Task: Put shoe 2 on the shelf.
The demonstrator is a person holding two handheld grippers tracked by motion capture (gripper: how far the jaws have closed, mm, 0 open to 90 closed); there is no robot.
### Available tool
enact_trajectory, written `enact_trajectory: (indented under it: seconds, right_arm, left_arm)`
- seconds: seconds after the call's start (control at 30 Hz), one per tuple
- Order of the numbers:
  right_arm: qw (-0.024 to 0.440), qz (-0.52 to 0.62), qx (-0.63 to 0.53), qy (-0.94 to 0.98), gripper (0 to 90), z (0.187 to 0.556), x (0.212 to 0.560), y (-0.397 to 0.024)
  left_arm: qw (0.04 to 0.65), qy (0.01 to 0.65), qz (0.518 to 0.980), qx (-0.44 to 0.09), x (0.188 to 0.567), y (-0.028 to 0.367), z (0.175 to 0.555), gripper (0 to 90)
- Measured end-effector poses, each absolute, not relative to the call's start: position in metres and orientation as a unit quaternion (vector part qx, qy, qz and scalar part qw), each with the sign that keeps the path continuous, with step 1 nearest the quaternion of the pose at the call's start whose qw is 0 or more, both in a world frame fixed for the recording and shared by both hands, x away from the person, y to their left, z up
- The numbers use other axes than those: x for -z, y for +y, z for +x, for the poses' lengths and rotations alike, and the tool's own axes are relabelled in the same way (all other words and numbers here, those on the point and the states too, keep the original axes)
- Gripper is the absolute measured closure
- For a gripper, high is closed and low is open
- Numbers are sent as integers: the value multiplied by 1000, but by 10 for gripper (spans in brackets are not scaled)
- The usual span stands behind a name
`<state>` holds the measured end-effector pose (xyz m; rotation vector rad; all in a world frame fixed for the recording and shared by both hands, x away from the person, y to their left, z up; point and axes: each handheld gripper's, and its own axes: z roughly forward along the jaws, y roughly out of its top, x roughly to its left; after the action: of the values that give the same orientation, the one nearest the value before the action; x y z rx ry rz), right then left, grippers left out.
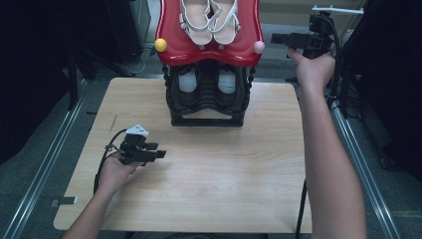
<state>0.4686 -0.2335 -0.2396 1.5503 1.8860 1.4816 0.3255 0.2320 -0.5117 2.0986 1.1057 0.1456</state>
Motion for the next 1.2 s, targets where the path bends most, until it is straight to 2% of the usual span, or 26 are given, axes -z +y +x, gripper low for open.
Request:
enact_trajectory:
  seconds: [0.53,1.2]
  right_arm:
    - [115,526,-523,661,384,440,288,-254]
    - [60,512,-511,688,384,406,363,-243]
  left_arm:
    - [378,434,816,-55,511,231,325,456]
    - [379,431,817,-53,511,230,326,448]
